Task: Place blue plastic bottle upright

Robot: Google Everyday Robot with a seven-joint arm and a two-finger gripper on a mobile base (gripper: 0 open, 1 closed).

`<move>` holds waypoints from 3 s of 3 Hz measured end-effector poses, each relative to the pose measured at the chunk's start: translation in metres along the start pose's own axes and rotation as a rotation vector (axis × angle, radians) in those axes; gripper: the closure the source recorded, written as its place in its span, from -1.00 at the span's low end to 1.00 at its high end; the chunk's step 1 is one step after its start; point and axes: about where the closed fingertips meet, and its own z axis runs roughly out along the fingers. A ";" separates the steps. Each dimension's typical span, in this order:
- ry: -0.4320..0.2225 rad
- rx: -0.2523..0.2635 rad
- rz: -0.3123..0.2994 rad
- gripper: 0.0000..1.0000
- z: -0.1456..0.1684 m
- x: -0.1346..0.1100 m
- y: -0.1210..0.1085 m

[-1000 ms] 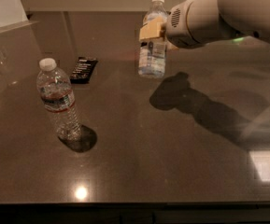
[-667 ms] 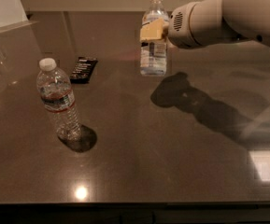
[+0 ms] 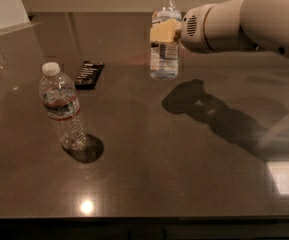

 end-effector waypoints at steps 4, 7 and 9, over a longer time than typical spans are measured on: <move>0.254 0.046 -0.200 1.00 -0.012 -0.011 0.028; 0.384 -0.019 -0.317 1.00 -0.009 -0.027 0.044; 0.425 -0.050 -0.346 1.00 -0.005 -0.036 0.055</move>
Offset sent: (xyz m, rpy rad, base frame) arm -0.0094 -0.0311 0.0037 -0.0181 -0.3637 0.0410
